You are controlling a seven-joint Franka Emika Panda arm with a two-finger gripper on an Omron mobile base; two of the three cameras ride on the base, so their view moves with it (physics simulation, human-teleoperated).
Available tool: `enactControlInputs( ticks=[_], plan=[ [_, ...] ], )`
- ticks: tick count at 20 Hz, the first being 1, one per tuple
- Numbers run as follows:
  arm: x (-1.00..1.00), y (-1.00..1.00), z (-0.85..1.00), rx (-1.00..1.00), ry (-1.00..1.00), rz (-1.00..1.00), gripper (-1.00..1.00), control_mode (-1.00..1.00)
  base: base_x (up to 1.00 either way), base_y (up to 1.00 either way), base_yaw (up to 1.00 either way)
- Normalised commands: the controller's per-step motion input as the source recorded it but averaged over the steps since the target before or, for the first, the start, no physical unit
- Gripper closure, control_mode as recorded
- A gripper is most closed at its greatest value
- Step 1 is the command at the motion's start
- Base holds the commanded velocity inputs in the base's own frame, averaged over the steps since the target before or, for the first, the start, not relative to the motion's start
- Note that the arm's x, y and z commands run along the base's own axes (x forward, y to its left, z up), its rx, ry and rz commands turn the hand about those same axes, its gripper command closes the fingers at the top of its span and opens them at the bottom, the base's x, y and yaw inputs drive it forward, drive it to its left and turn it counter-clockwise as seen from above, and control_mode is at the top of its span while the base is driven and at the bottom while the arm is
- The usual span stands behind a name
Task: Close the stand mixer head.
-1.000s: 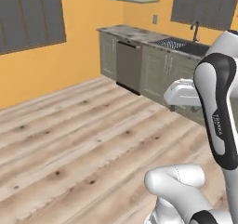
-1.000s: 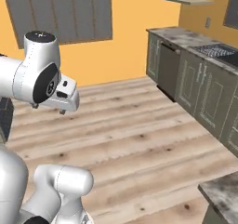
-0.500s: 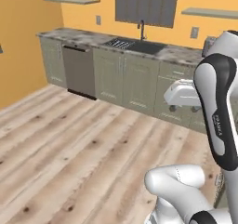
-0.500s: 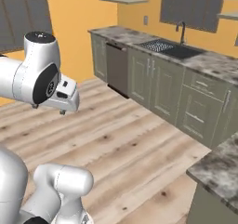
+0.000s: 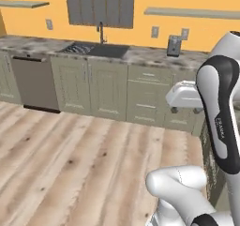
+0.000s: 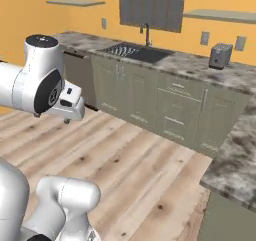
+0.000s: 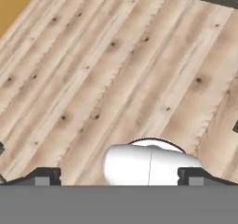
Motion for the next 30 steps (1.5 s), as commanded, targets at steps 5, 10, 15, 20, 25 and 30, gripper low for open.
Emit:
enactControlInputs(
  ticks=[5,10,15,20,25,30],
  plan=[
    [0.00,0.00,0.00,0.00,0.00,0.00,-1.00,1.00,0.51,0.28,-0.78],
    [0.00,0.00,0.00,0.00,0.00,0.00,-1.00,1.00,0.25,0.19,-0.90],
    [0.00,0.00,0.00,0.00,0.00,0.00,-1.00,1.00,0.20,0.37,-0.83],
    [0.00,0.00,0.00,0.00,0.00,0.00,-1.00,1.00,0.06,0.37,-0.82],
    [0.00,0.00,0.00,0.00,0.00,0.00,-1.00,1.00,-0.02,0.46,-0.77],
    [0.00,0.00,0.00,0.00,0.00,0.00,-1.00,1.00,-0.29,0.74,-0.65]
  ],
)
